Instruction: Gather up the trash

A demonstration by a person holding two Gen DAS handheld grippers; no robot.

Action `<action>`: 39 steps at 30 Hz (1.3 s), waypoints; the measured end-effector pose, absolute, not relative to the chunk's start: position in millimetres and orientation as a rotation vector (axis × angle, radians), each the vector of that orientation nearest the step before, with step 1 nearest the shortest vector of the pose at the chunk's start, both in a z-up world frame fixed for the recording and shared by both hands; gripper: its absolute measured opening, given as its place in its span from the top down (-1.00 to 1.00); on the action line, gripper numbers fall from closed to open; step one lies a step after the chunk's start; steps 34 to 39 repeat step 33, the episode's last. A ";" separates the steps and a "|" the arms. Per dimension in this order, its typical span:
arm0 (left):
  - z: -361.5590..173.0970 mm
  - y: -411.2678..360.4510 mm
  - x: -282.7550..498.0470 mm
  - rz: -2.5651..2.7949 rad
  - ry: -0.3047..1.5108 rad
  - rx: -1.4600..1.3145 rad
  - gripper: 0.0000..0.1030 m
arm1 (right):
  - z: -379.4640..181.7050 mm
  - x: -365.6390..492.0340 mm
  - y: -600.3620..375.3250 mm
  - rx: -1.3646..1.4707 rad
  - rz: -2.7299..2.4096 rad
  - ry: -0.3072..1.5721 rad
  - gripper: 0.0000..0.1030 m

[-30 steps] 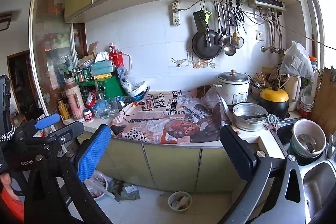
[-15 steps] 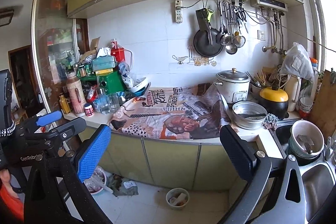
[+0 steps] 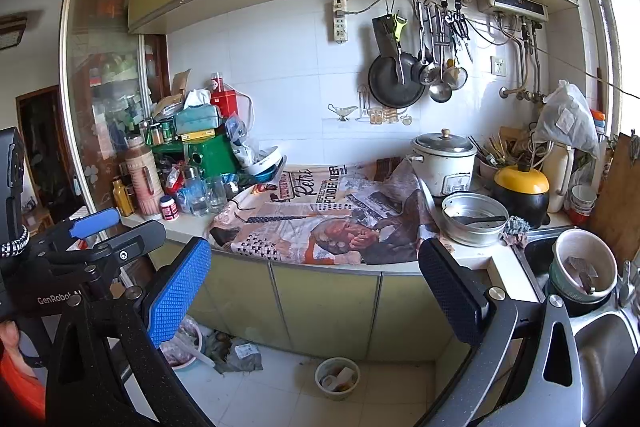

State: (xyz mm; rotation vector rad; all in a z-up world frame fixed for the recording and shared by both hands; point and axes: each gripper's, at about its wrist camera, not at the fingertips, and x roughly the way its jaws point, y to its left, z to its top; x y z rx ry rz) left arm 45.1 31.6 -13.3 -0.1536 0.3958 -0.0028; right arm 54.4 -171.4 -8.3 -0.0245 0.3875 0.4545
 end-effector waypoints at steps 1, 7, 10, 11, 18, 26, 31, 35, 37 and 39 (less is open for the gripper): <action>-13.5 31.3 45.0 -0.004 0.397 -0.154 -0.98 | -8.4 54.5 -172.1 -0.024 0.455 0.391 -1.00; -13.9 29.9 44.4 -0.007 0.393 -0.154 -0.98 | -9.5 54.4 -174.5 -0.020 0.453 0.406 -1.00; -13.3 29.2 44.2 -0.011 0.389 -0.154 -0.98 | -9.6 55.3 -175.8 -0.019 0.453 0.414 -1.00; -13.1 28.7 44.0 -0.012 0.388 -0.155 -0.98 | -10.2 55.4 -176.3 -0.018 0.453 0.415 -1.00; -12.4 23.8 45.5 -0.033 0.389 -0.149 -0.98 | -9.6 57.3 -182.3 -0.010 0.446 0.419 -1.00; -15.7 20.8 51.9 -0.039 0.402 -0.152 -0.98 | -10.8 64.5 -187.3 -0.003 0.443 0.429 -1.00; -19.4 21.3 59.6 -0.031 0.413 -0.153 -0.98 | -13.9 68.5 -184.8 -0.004 0.447 0.440 -1.00; -21.2 21.4 63.7 -0.027 0.421 -0.155 -0.98 | -15.5 72.2 -183.7 0.000 0.449 0.446 -1.00; -21.2 21.4 63.7 -0.027 0.421 -0.155 -0.98 | -15.5 72.2 -183.7 0.000 0.449 0.446 -1.00; -21.2 21.4 63.7 -0.027 0.421 -0.155 -0.98 | -15.5 72.2 -183.7 0.000 0.449 0.446 -1.00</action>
